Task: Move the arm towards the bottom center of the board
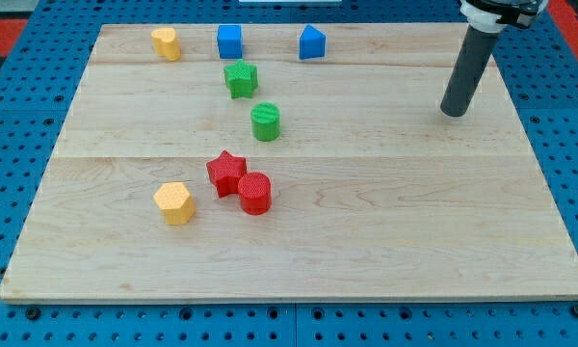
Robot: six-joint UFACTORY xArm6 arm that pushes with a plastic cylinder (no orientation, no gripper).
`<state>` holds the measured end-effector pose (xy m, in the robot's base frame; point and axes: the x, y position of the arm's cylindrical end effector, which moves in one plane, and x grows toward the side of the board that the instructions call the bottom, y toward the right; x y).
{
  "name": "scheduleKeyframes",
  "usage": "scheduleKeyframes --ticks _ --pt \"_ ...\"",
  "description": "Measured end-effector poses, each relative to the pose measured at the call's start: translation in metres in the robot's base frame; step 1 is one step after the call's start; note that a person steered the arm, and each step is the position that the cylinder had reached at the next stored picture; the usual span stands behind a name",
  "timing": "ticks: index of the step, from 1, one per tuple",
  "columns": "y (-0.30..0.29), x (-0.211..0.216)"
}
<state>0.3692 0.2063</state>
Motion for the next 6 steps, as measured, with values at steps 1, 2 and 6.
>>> scheduleKeyframes --ticks 1,2,6 --pt "0.000 0.018" --pt "-0.001 0.077" --pt "-0.226 0.211"
